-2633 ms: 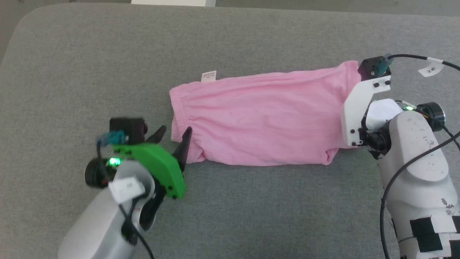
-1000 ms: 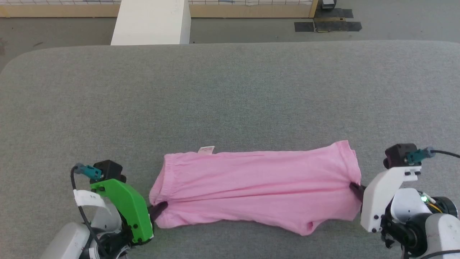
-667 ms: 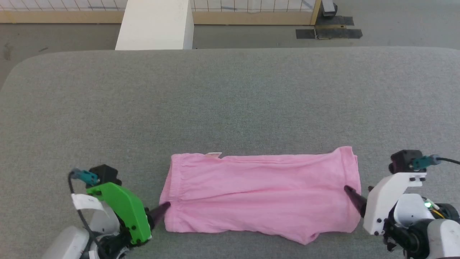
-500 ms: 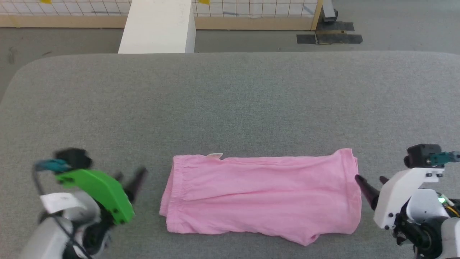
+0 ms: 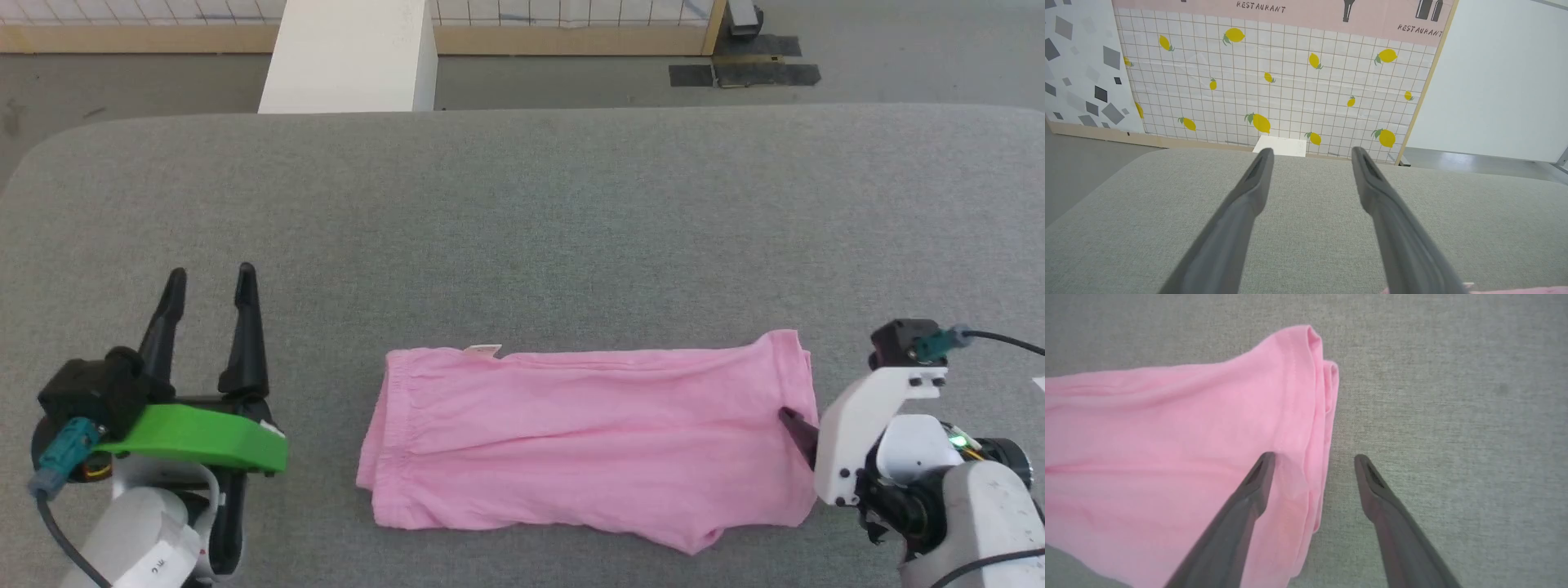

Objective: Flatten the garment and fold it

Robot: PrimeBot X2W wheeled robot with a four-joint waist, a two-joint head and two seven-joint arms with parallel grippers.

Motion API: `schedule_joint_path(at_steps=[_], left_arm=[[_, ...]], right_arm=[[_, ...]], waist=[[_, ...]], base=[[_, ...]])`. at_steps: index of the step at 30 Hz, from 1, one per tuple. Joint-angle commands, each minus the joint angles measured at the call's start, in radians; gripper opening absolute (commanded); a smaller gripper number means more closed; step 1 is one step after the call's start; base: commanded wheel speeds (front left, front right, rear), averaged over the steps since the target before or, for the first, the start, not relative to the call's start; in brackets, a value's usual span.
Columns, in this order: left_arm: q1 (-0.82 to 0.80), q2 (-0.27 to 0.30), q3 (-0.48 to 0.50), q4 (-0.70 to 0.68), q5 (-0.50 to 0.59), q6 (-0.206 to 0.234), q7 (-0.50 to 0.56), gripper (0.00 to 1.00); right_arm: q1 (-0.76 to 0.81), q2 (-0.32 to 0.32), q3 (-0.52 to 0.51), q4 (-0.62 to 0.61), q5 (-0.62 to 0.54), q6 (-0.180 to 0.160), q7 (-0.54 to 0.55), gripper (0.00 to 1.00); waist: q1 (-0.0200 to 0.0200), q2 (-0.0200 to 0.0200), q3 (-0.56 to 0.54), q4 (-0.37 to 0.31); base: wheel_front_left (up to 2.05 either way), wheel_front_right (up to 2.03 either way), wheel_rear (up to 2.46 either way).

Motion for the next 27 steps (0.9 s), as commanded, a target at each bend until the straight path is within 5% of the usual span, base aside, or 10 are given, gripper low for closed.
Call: schedule_joint_path(at_steps=[1,8,9,11,15,27], left_arm=[[0.011,-0.012,0.005,0.003,0.012,-0.006,-0.009,1.00],[0.027,-0.060,0.029,0.020,0.044,-0.027,-0.015,1.00],[0.028,-0.065,0.034,0.022,0.049,-0.031,-0.016,1.00],[0.029,-0.073,0.043,0.023,0.059,-0.040,-0.016,1.00],[0.034,-0.086,0.062,0.021,0.077,-0.053,-0.016,1.00],[0.039,-0.105,0.084,0.019,0.106,-0.078,-0.016,1.00]], right_arm=[[-0.022,0.000,0.009,0.019,-0.004,-0.002,-0.012,1.00],[-0.049,0.000,0.028,0.137,-0.059,-0.002,0.004,1.00],[-0.053,0.000,0.026,0.150,-0.058,-0.002,0.009,0.49],[-0.060,-0.002,0.025,0.164,-0.051,-0.002,0.013,0.00],[-0.071,-0.028,0.003,0.167,-0.017,-0.002,0.023,0.00],[-0.120,-0.242,-0.224,0.147,-0.080,-0.002,0.096,0.00]], waist=[[0.0000,-0.0001,0.009,0.006],[0.0000,-0.0001,0.027,0.019],[0.0000,-0.0001,0.029,0.021],[0.0000,-0.0001,0.031,0.022],[0.0000,-0.0001,0.030,0.024],[0.0000,-0.0001,0.040,0.023]], base=[[0.00,0.00,0.00],[0.00,0.00,0.00],[0.00,0.00,0.00],[0.00,0.00,0.00],[0.00,0.00,0.00],[0.00,0.00,0.00]])
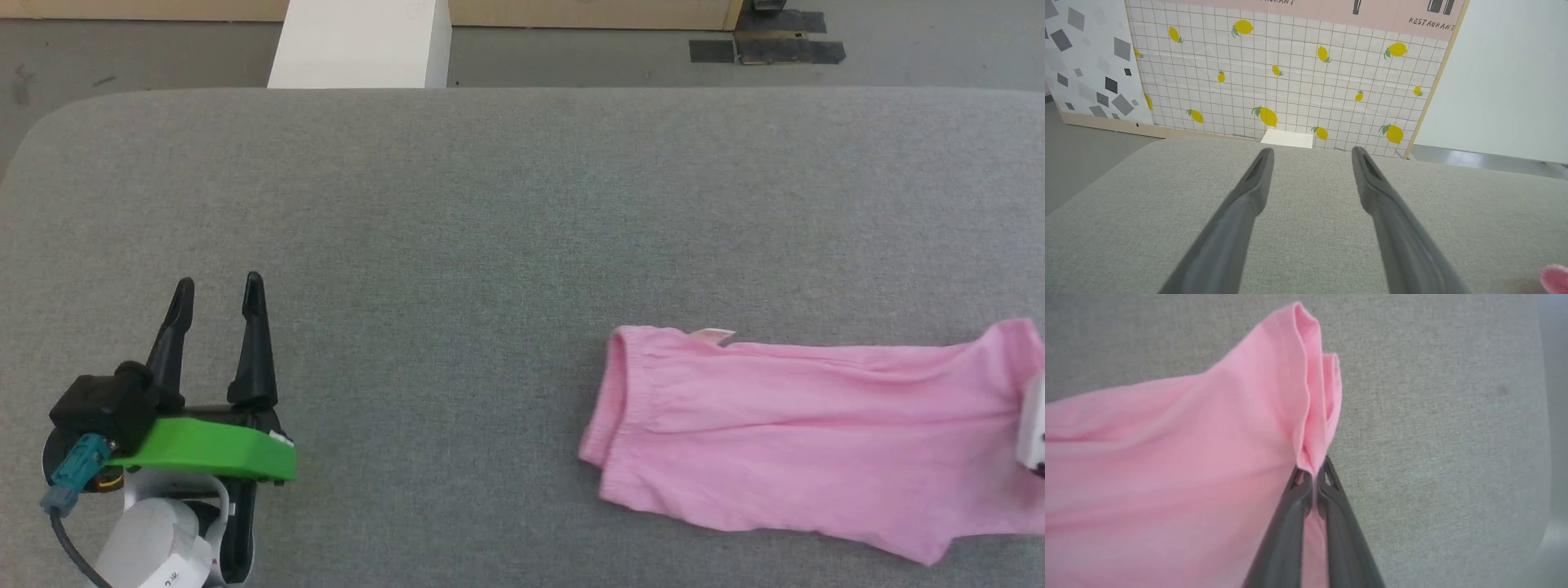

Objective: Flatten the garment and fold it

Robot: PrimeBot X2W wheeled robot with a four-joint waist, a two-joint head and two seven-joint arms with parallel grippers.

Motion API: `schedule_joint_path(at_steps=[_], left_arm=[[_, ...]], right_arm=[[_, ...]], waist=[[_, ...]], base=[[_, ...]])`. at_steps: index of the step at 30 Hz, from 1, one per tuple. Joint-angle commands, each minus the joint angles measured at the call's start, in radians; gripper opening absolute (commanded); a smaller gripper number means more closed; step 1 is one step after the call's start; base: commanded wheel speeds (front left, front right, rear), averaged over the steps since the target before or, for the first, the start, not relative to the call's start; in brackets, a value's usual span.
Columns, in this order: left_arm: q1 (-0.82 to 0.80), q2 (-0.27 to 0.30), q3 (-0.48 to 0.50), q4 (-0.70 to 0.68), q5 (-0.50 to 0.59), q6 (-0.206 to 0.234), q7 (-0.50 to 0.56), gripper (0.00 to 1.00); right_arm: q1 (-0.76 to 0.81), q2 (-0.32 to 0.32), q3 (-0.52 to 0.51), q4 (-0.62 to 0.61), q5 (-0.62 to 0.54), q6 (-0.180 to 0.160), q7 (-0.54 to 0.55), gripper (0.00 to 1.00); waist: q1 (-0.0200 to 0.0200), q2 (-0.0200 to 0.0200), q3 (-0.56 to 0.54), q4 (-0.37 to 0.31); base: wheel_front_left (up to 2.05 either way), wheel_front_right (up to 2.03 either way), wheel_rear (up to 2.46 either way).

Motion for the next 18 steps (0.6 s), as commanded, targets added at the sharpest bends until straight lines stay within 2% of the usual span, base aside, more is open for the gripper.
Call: schedule_joint_path(at_steps=[1,5,9,13,18], left_arm=[[0.009,-0.007,0.001,0.001,0.012,-0.006,-0.005,1.00],[0.006,-0.017,-0.002,0.006,0.013,-0.013,-0.005,1.00],[0.013,-0.022,0.001,0.011,0.014,-0.016,-0.005,1.00],[0.027,-0.025,0.004,0.014,0.015,-0.014,-0.005,1.00],[0.041,-0.032,0.004,0.012,0.017,-0.012,-0.005,1.00]], right_arm=[[-0.021,-0.004,-0.007,0.003,-0.021,-0.002,0.010,0.00],[-0.022,-0.024,0.025,-0.028,-0.046,-0.002,0.056,0.00],[0.001,-0.059,0.120,-0.119,-0.014,-0.002,0.177,0.00],[0.045,-0.089,0.228,-0.292,0.069,-0.002,0.326,0.00],[0.104,-0.062,0.327,-0.504,0.167,-0.002,0.457,0.00]], waist=[[0.0000,-0.0001,0.002,-0.001],[0.0000,-0.0001,0.001,0.000],[0.0000,-0.0001,-0.010,-0.002],[0.0000,-0.0001,-0.030,-0.004],[0.0000,-0.0001,-0.046,-0.001]], base=[[0.00,0.00,0.00],[0.00,0.00,0.00],[0.00,0.00,0.00],[0.00,0.00,0.00],[0.00,0.00,0.00]])
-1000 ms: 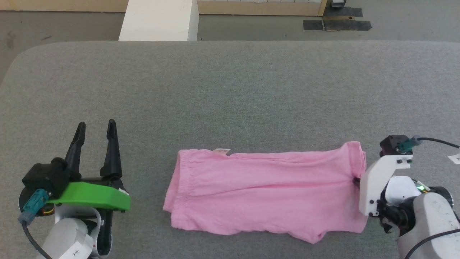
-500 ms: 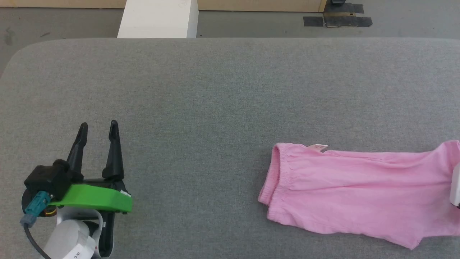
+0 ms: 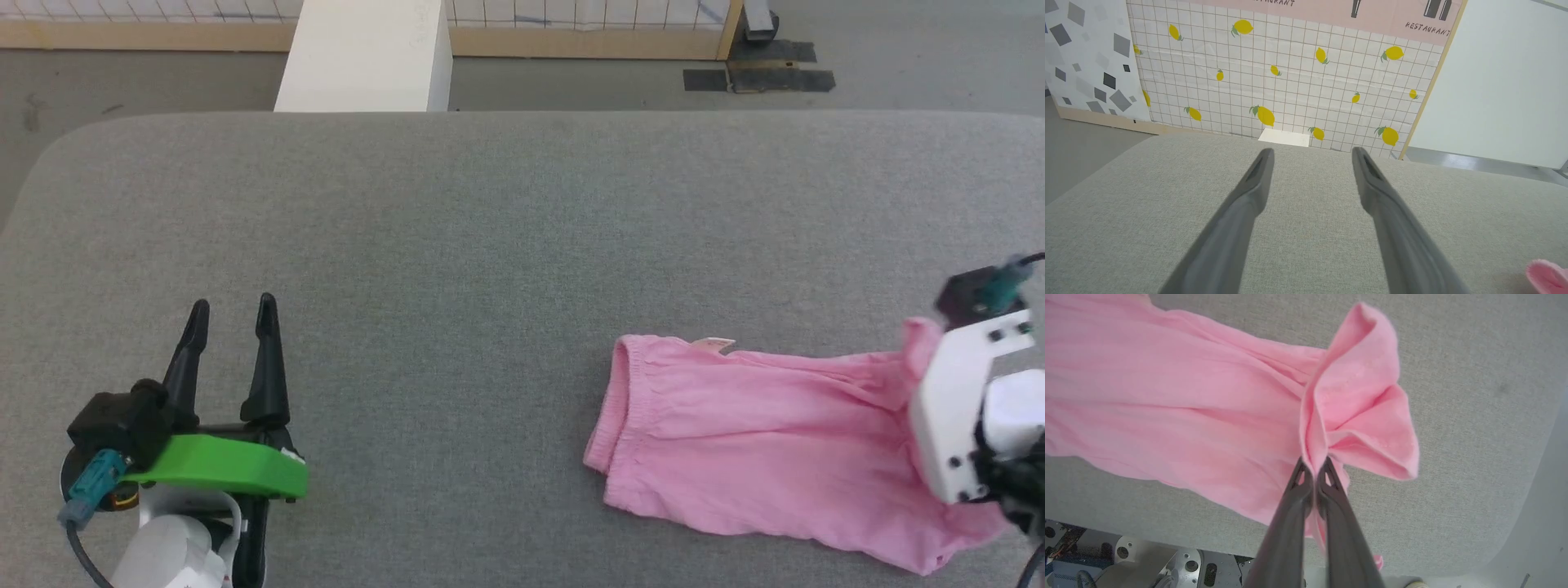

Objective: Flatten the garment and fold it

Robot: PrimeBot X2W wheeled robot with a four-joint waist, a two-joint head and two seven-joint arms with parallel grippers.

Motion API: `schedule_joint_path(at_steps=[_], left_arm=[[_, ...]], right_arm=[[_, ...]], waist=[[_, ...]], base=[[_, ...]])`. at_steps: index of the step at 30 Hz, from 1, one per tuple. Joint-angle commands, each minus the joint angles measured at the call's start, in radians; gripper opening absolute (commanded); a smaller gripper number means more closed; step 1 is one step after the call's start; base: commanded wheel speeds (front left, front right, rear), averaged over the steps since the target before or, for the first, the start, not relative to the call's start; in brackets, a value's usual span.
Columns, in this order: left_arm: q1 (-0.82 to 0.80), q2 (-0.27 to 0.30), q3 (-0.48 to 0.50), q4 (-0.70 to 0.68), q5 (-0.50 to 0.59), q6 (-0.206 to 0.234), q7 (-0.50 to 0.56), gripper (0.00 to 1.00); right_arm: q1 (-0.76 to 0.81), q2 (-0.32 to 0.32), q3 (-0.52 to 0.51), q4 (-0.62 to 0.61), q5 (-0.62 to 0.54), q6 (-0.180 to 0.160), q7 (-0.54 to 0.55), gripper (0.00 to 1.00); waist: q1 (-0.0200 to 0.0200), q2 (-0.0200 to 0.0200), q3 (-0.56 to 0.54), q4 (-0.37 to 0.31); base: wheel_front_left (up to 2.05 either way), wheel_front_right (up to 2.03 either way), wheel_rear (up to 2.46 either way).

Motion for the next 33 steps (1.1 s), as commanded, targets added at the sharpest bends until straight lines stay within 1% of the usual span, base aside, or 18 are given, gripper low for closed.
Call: schedule_joint_path(at_steps=[1,2,3,5,8,14,18,20,24,25,26,27,30,33], left_arm=[[0.014,-0.004,0.000,-0.002,0.012,-0.003,-0.004,1.00],[0.015,-0.005,-0.002,-0.002,0.012,-0.004,-0.004,1.00],[0.017,-0.006,-0.004,0.000,0.013,-0.005,-0.004,1.00],[0.017,-0.006,-0.007,0.001,0.013,-0.007,-0.005,1.00],[0.018,-0.004,-0.012,0.002,0.014,-0.011,-0.005,1.00],[0.018,-0.004,-0.023,0.007,0.014,-0.015,-0.003,1.00],[0.016,-0.003,-0.028,0.011,0.012,-0.018,-0.002,1.00],[0.014,-0.003,-0.030,0.012,0.012,-0.018,-0.002,1.00],[0.012,-0.002,-0.029,0.013,0.010,-0.016,-0.002,1.00],[0.012,-0.002,-0.029,0.013,0.009,-0.016,-0.002,1.00],[0.012,-0.002,-0.030,0.013,0.009,-0.016,-0.002,1.00],[0.012,-0.002,-0.030,0.014,0.008,-0.015,-0.002,1.00],[0.012,0.000,-0.028,0.015,0.005,-0.015,-0.002,1.00],[0.008,0.003,-0.028,0.015,0.003,-0.014,-0.001,1.00]], right_arm=[[0.013,0.012,0.024,-0.032,0.016,-0.002,0.012,0.00],[0.015,0.021,0.041,-0.047,0.023,-0.002,0.016,0.00],[0.011,0.045,0.078,-0.062,0.029,-0.002,0.007,0.00],[0.001,0.077,0.115,-0.053,0.029,-0.002,-0.012,0.00],[-0.030,0.133,0.161,-0.010,0.023,-0.002,-0.067,0.00],[-0.095,0.243,0.213,0.119,0.018,-0.002,-0.200,0.00],[-0.125,0.280,0.233,0.213,0.001,-0.002,-0.273,0.00],[-0.140,0.292,0.236,0.252,-0.019,-0.002,-0.322,0.00],[-0.156,0.307,0.255,0.336,-0.019,-0.002,-0.398,0.00],[-0.160,0.308,0.266,0.352,-0.015,-0.002,-0.417,0.22],[-0.166,0.308,0.287,0.370,0.000,-0.002,-0.432,0.73],[-0.171,0.308,0.307,0.381,0.013,-0.002,-0.440,1.00],[-0.198,0.309,0.361,0.403,0.047,-0.002,-0.470,1.00],[-0.227,0.309,0.395,0.396,0.066,-0.002,-0.506,1.00]], waist=[[0.0000,-0.0001,-0.004,0.003],[0.0000,-0.0001,-0.006,0.004],[0.0000,-0.0001,-0.009,0.005],[0.0000,-0.0001,-0.012,0.009],[0.0000,-0.0001,-0.013,0.018],[0.0000,-0.0001,-0.009,0.045],[0.0000,-0.0001,-0.001,0.062],[0.0000,-0.0001,0.004,0.068],[0.0000,-0.0001,0.012,0.071],[0.0000,-0.0001,0.014,0.071],[0.0000,-0.0001,0.015,0.071],[0.0000,-0.0001,0.017,0.069],[0.0000,-0.0001,0.020,0.060],[0.0000,-0.0001,0.022,0.046]], base=[[0.00,0.00,0.00],[0.00,0.00,0.00],[0.00,0.00,0.00],[0.00,0.00,0.00],[0.00,0.00,0.00],[0.00,0.00,0.00],[0.00,0.00,0.00],[0.00,0.00,0.00],[0.00,0.00,0.00],[0.00,0.00,0.00],[0.00,0.00,0.00],[0.00,0.00,0.00],[0.00,0.00,0.00],[0.00,0.00,0.00]])
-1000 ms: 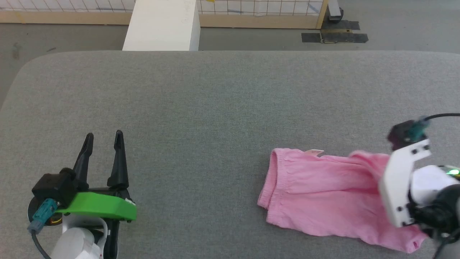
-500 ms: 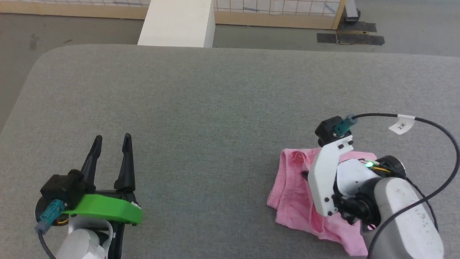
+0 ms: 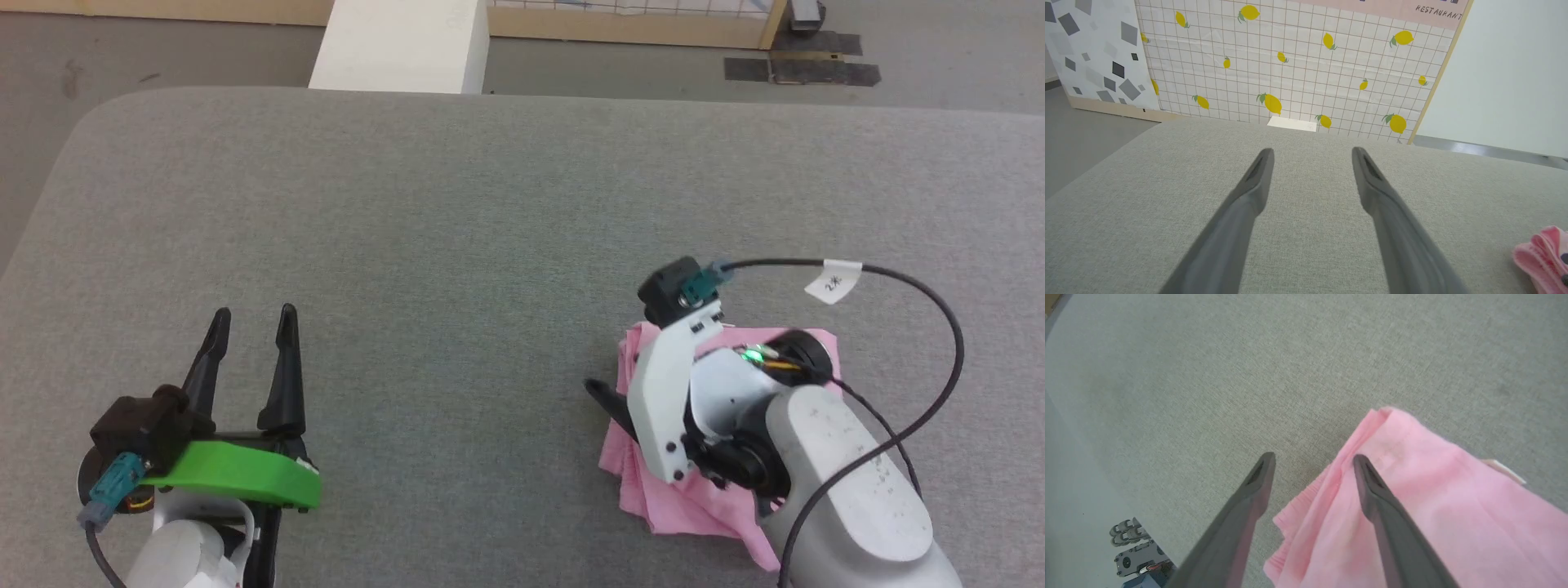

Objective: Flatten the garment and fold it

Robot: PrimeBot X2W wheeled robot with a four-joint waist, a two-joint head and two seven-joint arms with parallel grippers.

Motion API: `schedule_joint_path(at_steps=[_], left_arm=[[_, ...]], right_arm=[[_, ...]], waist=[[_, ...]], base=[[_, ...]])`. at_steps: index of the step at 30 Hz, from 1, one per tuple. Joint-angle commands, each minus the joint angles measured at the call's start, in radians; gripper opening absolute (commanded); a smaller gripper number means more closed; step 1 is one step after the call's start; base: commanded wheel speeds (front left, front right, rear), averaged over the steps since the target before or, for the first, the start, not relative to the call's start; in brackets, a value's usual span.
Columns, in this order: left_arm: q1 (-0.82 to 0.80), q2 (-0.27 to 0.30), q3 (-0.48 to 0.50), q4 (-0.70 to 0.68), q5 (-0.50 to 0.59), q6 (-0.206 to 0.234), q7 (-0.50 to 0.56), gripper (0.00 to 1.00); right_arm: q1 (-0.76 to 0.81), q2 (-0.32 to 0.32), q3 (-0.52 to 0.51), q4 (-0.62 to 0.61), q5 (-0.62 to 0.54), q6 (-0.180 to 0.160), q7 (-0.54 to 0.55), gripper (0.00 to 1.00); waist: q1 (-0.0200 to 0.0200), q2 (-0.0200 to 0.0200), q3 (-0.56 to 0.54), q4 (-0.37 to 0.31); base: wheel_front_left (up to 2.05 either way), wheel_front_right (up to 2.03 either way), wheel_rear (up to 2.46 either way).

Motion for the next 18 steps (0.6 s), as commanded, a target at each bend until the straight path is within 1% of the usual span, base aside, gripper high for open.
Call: schedule_joint_path(at_steps=[1,4,6,7,8,10,13,14,15,18], left_arm=[[0.001,0.005,0.002,0.002,-0.007,0.003,-0.002,1.00],[0.001,0.010,0.005,0.000,-0.007,0.004,-0.002,1.00],[0.002,0.011,0.005,-0.002,-0.006,0.006,-0.002,1.00],[0.001,0.012,0.004,-0.004,-0.004,0.006,-0.002,1.00],[0.001,0.012,0.004,-0.005,-0.003,0.007,-0.002,1.00],[0.000,0.012,0.001,-0.008,0.004,0.010,-0.002,1.00],[0.002,0.011,-0.002,-0.012,0.012,0.014,-0.003,1.00],[0.003,0.009,-0.004,-0.013,0.015,0.015,-0.003,1.00],[0.005,0.008,-0.004,-0.014,0.016,0.016,-0.003,1.00],[0.011,0.009,-0.003,-0.015,0.017,0.016,-0.003,1.00]], right_arm=[[-0.024,0.000,0.009,-0.011,0.020,-0.002,-0.020,1.00],[-0.044,0.000,0.007,-0.048,0.043,-0.002,-0.067,1.00],[-0.045,0.000,-0.023,-0.082,0.049,-0.002,-0.100,1.00],[-0.037,0.000,-0.054,-0.102,0.044,-0.002,-0.118,1.00],[-0.027,0.000,-0.083,-0.117,0.027,-0.002,-0.130,1.00],[0.013,-0.004,-0.165,-0.152,-0.067,-0.002,-0.145,1.00],[0.096,-0.011,-0.276,-0.185,-0.161,-0.002,-0.133,1.00],[0.157,-0.018,-0.329,-0.203,-0.211,-0.002,-0.116,1.00],[0.194,-0.016,-0.353,-0.212,-0.220,-0.002,-0.105,1.00],[0.264,-0.011,-0.375,-0.225,-0.230,-0.002,-0.081,1.00]], waist=[[0.0000,0.0000,0.000,-0.015],[0.0000,0.0000,-0.002,-0.037],[0.0000,0.0000,-0.006,-0.051],[0.0000,0.0000,-0.008,-0.058],[0.0000,0.0000,-0.011,-0.063],[0.0000,0.0000,-0.013,-0.071],[0.0000,0.0000,-0.015,-0.081],[0.0000,0.0000,-0.014,-0.085],[0.0000,0.0000,-0.014,-0.089],[0.0000,0.0000,-0.011,-0.096]], base=[[0.00,0.00,0.00],[0.00,0.00,0.00],[0.00,0.00,0.00],[0.00,0.00,0.00],[0.00,0.00,0.00],[0.00,0.00,0.00],[0.00,0.00,0.00],[0.00,0.00,0.00],[0.00,0.00,0.00],[0.00,0.00,0.00]])
